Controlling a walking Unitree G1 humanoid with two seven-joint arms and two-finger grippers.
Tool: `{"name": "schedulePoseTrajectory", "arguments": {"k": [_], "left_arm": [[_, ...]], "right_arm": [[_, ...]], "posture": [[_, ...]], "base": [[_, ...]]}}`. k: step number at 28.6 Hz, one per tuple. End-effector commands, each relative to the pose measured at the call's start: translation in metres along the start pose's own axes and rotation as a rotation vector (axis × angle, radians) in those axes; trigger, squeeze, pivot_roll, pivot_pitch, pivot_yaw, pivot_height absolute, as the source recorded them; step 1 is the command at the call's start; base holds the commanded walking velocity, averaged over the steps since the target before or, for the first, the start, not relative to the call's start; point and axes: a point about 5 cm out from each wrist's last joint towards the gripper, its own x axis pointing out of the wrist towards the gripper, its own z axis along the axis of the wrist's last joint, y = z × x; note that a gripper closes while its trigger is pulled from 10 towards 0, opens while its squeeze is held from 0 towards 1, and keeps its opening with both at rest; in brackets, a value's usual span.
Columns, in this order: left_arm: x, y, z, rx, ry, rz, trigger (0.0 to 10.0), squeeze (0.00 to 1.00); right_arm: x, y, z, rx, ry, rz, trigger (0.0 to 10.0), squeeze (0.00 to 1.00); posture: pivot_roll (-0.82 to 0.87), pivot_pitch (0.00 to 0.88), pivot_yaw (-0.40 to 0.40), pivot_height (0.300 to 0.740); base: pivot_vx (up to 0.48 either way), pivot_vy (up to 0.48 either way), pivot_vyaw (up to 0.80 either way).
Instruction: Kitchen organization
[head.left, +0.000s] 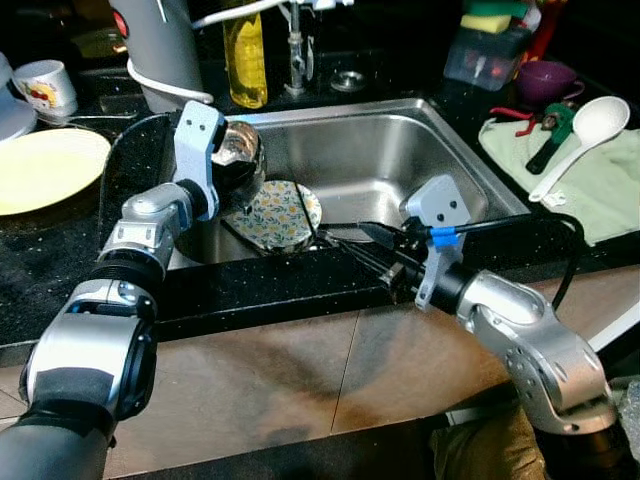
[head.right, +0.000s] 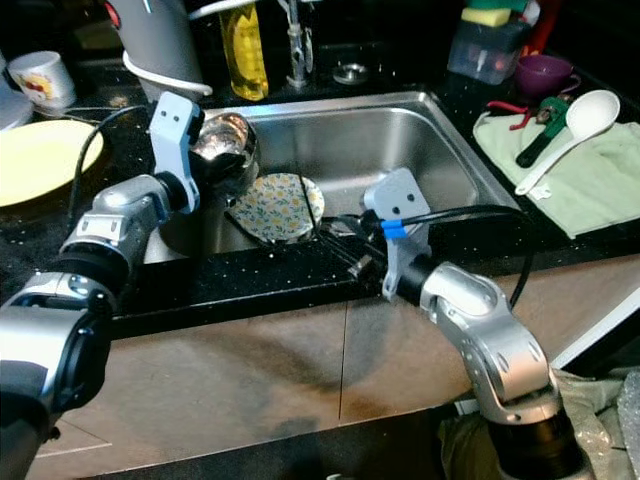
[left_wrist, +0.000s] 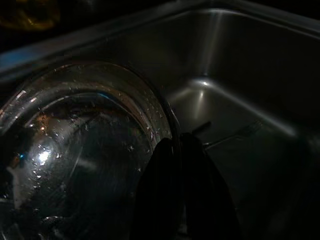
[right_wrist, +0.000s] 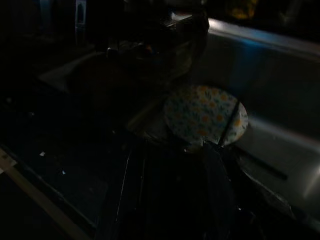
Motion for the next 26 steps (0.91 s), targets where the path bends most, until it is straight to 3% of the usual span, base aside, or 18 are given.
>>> {"name": "schedulePoseTrajectory", "arguments": {"k": [1,6,11,12,13,14,15,19,24,25,26], "left_arm": [[-0.001,0.003,0.005,0.004,0.003,-0.008,10.0,0.00],[-0.002,0.002,-0.003,0.028,0.057,-0.037,10.0,0.00],[-0.003,0.002,-0.005,0.050,0.070,-0.055,10.0,0.00],[-0.002,0.000,-0.003,0.054,0.066,-0.083,10.0,0.00],[-0.002,0.000,-0.003,0.054,0.066,-0.083,10.0,0.00],[-0.002,-0.001,-0.002,0.054,0.064,-0.096,10.0,0.62],[-0.001,-0.002,-0.001,0.056,0.063,-0.110,10.0,1.00],[0.000,-0.004,0.001,0.069,0.059,-0.129,10.0,1.00],[0.001,-0.005,0.013,0.167,0.046,-0.143,10.0,0.99],[0.002,-0.006,0.024,0.203,0.008,-0.152,10.0,0.00],[0.002,-0.006,0.024,0.203,0.008,-0.152,10.0,0.00]], "right_arm": [[-0.005,0.002,-0.001,0.015,0.012,0.005,10.0,0.00],[-0.011,0.011,0.001,0.028,0.024,0.022,10.0,0.00],[-0.014,0.018,0.011,0.042,-0.034,0.067,10.0,0.00],[-0.014,0.027,0.024,0.067,-0.120,0.119,10.0,0.00],[-0.014,0.027,0.024,0.067,-0.120,0.119,10.0,0.00],[-0.014,0.029,0.028,0.075,-0.147,0.132,10.0,0.00],[-0.014,0.030,0.030,0.082,-0.162,0.136,10.0,0.00],[-0.014,0.030,0.032,0.089,-0.170,0.132,10.0,0.00],[-0.011,0.027,0.035,0.096,-0.187,0.119,10.0,0.00],[-0.010,0.026,0.036,0.101,-0.202,0.117,10.0,0.00],[-0.010,0.026,0.036,0.101,-0.202,0.117,10.0,0.00]], "posture": [[-0.05,0.218,-0.016,0.740],[-0.06,0.254,-0.019,0.740],[-0.06,0.266,-0.022,0.740],[-0.05,0.265,-0.023,0.740],[-0.05,0.265,-0.023,0.740],[-0.05,0.264,-0.023,0.740],[-0.05,0.262,-0.024,0.740],[-0.05,0.258,-0.024,0.740],[-0.04,0.228,-0.020,0.740],[-0.03,0.215,-0.018,0.740],[-0.03,0.215,-0.018,0.740]], "base": [[0.000,0.000,0.00],[0.000,0.000,0.00],[0.000,0.000,0.00],[0.000,0.000,0.00],[0.000,0.000,0.00],[0.000,0.000,0.00],[0.000,0.000,0.00],[0.000,0.000,0.00],[0.000,0.000,0.00],[0.000,0.000,0.00],[0.000,0.000,0.00]]}}
